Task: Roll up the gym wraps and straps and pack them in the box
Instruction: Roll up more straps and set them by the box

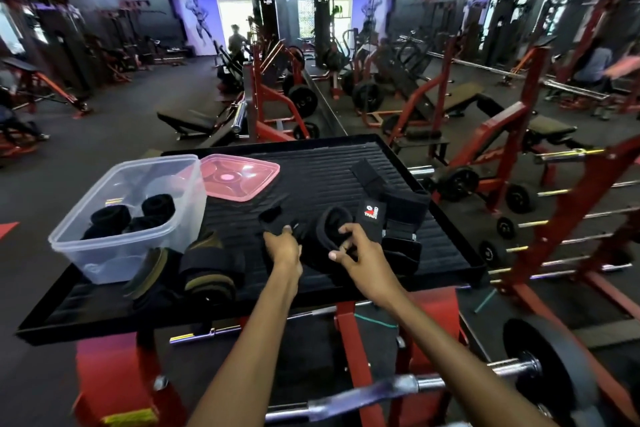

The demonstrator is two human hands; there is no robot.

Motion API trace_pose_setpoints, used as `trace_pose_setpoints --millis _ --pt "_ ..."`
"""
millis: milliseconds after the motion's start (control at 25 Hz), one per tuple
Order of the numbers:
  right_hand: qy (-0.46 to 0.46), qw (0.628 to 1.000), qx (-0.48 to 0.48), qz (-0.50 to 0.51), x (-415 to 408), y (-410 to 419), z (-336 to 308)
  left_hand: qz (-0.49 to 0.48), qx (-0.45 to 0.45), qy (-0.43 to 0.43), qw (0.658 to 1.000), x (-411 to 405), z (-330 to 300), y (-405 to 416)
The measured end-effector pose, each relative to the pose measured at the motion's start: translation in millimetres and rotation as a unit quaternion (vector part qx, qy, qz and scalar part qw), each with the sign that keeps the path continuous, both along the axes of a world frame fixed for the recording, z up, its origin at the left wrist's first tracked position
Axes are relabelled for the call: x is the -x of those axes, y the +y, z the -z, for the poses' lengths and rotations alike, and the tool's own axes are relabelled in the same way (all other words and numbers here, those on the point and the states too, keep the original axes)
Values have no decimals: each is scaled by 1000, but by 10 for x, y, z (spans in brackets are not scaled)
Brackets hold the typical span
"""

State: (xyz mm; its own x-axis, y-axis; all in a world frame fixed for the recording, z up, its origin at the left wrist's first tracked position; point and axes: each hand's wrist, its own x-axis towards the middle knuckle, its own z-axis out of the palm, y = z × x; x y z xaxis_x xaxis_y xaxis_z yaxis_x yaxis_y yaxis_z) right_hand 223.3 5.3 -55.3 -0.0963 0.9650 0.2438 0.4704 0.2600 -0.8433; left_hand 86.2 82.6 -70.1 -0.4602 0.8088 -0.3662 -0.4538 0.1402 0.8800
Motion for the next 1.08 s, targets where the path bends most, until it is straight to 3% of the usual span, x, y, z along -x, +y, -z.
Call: trace_pose_setpoints --millis 120,320,400,480,520,600,640,680,720,800,880,1000,1080 --pt "-141 990 7 4 -57 116 -51 -60 -9 42 997 173 197 173" --pt "-94 992 -58 69 78 168 -167 -87 -5 90 992 185 259 141" --pt "-218 976 21 -5 180 181 -197 -99 -19 107 989 163 147 85" --pt "-365 929 43 -43 221 197 -169 -109 -29 105 988 168 86 61" --pt "-348 937 26 -33 213 220 -165 -112 -38 86 989 165 72 42" --pt "-155 987 42 25 164 322 -248 -118 -62 46 990 146 67 23" --pt "-69 994 76 44 120 397 -305 -119 -79 27 989 136 62 29" --pt "-25 993 106 41 63 466 -370 -118 -92 13 989 132 58 39" --pt "-37 991 124 17 -16 531 -431 -113 -102 9 988 120 41 34" --pt "-181 971 149 -55 -154 583 -514 -114 -122 -15 986 105 -2 20" --pt "-318 938 122 -66 -204 573 -522 -122 -141 -95 978 110 -34 10" --pt "-399 916 -13 39 -80 538 -447 -109 -170 -225 953 158 -49 10" --pt "-423 899 -56 95 22 524 -382 -92 -169 -267 944 185 -3 26"
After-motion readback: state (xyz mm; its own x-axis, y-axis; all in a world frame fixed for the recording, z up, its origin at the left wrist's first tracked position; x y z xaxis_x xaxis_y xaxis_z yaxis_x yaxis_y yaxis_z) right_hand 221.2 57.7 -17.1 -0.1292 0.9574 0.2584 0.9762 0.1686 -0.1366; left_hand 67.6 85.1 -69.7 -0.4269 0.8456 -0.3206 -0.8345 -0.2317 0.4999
